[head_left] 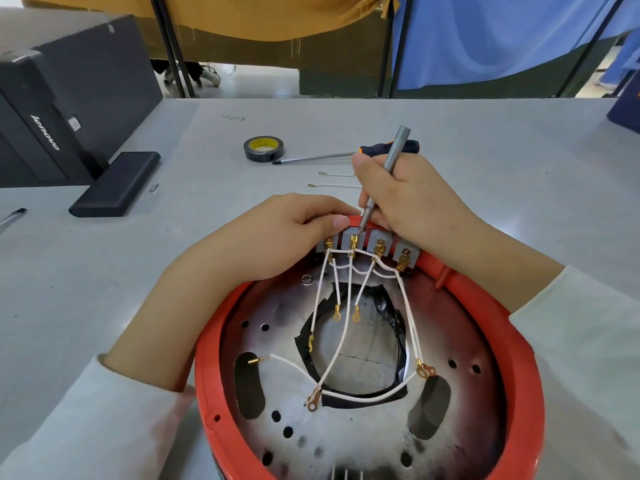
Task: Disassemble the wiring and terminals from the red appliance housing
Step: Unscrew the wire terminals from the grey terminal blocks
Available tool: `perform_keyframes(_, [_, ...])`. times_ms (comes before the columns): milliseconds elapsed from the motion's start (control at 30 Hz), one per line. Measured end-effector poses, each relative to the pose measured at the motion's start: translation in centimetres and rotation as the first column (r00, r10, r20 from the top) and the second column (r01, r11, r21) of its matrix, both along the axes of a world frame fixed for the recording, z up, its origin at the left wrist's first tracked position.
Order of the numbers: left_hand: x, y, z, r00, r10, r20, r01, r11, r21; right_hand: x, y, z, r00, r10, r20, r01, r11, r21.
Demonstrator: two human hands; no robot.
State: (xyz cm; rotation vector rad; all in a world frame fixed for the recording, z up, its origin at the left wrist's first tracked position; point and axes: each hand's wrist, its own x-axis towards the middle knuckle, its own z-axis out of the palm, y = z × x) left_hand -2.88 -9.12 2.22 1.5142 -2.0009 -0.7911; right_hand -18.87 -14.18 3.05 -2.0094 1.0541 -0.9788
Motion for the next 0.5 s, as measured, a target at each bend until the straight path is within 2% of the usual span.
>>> perform_keyframes(500, [-0.08, -0.11, -0.18, 0.999, 0.021, 0.027, -0.02, 0.999, -0.038, -0.21, 0.36, 0.02, 1.0, 0.021, -0.017, -0.022, 0.999, -0.035])
